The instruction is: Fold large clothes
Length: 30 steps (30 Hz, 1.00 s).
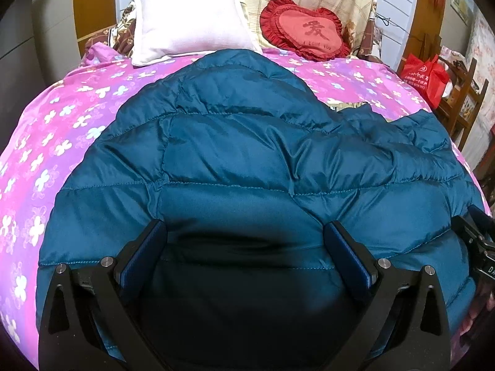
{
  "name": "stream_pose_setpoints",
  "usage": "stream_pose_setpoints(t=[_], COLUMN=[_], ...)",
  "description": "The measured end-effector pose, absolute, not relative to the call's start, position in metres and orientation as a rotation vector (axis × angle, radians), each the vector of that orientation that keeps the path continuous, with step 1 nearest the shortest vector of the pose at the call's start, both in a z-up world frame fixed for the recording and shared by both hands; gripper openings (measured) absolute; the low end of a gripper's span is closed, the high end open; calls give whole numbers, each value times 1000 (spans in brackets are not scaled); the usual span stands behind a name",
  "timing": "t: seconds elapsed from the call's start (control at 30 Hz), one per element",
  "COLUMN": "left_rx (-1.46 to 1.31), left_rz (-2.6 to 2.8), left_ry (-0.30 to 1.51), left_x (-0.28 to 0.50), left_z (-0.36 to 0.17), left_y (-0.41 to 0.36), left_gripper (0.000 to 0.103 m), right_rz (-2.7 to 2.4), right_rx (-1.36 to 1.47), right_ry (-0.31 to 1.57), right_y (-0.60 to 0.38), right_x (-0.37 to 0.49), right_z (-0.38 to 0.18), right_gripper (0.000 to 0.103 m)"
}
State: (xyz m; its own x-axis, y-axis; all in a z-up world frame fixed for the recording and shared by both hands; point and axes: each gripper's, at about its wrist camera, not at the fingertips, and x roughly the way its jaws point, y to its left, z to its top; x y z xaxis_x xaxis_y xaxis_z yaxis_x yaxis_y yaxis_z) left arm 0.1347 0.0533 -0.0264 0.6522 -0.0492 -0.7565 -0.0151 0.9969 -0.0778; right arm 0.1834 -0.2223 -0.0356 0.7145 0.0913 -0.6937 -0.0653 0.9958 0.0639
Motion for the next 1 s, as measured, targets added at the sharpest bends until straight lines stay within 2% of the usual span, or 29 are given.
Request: stream_pose_setpoints(t=[0.33, 0.57, 0.8, 1.0], left_rx=[-93, -151, -347, -518], left_rz=[-21, 52, 76, -23], left_ry=[866, 716, 953, 991], left_x=[134, 132, 159, 173], left_z=[-25, 24, -27, -54], left_y=[55, 114, 200, 227], left_gripper=[102, 102, 102, 103], right_rz=[83, 89, 89, 92], right_rx=[-6, -24, -28, -28], right_ry=[789, 786, 784, 782], right_y=[-219, -219, -218, -217], right_x=[184, 183, 181, 181], right_z=[-37, -38, -38, -37], right_gripper=[103, 103, 103, 103])
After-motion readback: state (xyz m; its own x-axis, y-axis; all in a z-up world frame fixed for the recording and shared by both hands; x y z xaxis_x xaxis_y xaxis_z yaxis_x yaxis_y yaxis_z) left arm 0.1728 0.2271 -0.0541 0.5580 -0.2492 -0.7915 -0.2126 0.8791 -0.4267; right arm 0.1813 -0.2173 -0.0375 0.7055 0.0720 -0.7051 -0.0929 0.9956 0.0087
